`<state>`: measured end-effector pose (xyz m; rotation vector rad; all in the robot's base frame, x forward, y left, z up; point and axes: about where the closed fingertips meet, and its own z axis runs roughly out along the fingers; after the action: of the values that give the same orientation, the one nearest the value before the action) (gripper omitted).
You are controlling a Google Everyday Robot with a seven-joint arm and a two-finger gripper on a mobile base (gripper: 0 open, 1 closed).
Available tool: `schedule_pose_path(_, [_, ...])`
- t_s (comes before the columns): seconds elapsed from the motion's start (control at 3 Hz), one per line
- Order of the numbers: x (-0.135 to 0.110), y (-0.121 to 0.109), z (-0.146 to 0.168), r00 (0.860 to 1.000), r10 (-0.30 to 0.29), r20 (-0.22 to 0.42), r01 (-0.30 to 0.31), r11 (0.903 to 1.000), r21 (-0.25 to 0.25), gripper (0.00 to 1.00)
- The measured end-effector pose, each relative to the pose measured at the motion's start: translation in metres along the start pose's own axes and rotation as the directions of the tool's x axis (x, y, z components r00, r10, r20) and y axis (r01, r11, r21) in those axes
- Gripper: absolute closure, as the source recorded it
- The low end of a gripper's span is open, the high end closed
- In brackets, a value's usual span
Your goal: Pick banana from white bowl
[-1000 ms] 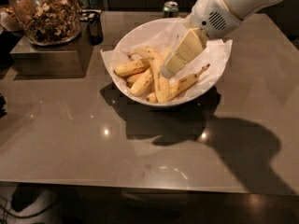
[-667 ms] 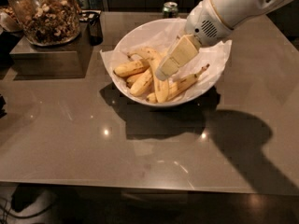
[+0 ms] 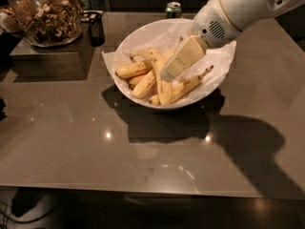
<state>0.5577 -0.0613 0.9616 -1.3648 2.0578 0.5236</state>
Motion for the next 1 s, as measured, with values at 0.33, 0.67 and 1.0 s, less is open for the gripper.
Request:
schedule_pose_path(0.33, [0.005,-0.002,0.01,0.996,0.07,0.053,-0.07,0.9975,0.008,0.0])
schedule_pose_path(0.67, [0.007,-0.005,0.022,0.988,0.125,0.095,-0.127,0.9917,0.018,0.0])
schedule_pose_path(1.0, [0.009,-0.007,0.035,0.98,0.162,0.112,-0.165,0.986,0.023,0.0])
